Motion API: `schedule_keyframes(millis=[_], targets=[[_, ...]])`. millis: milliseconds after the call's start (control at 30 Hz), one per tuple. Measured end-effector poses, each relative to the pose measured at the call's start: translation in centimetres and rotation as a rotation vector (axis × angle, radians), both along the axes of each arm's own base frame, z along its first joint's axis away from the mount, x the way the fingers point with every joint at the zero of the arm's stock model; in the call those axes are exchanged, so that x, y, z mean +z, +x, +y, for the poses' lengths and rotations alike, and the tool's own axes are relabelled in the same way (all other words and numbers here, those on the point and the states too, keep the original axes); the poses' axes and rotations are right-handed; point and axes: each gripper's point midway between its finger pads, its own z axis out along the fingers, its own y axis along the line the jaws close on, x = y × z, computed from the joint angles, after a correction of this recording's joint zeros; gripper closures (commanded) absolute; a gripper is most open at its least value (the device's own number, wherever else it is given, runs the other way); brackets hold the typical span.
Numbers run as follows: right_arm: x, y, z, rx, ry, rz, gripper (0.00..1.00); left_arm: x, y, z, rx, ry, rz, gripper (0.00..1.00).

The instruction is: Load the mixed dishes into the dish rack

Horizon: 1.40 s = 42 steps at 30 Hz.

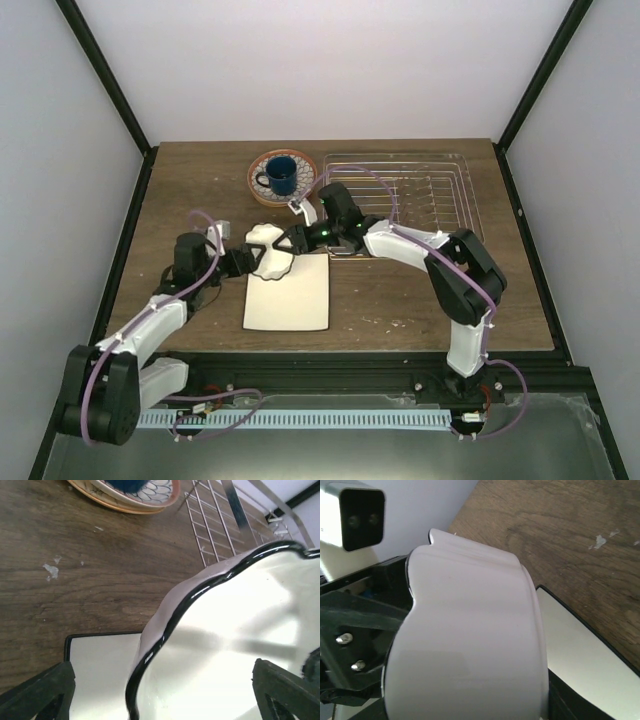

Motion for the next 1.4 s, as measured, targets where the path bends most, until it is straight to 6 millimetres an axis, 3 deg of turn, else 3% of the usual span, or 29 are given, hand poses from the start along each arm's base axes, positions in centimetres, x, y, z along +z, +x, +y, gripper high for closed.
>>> schedule_keyframes(millis=[467,667,867,1233,1400], targets=[[-0.7,3.1,-3.0,-0.134,-0.191,-0.079,0.67,3.6,-1.2,2.6,0.131,0.056,-0.069,0.0],[4.2,5.7,-5.3,-0.26,-0.284,-0.273,0.67,5.9,-1.0,3.7,0.194,0.075,-0.106,0.0],[9.0,6.5,-8.1,-0.381,-0.315,-0.428,0.67,5.3,-1.1,4.0,0.207,0.091,-0.078,0.0],[8.4,10.1,-13.2,-0.607,-0.589,-0.55,0.66,5.0,-1.1,4.2,0.218,0.101,-0.067,0.0],[10.8,13.0,-14.7,-0.699,-0.682,-0.661,0.65,4.8,-1.1,4.2,0.218,0.102,-0.063,0.0]])
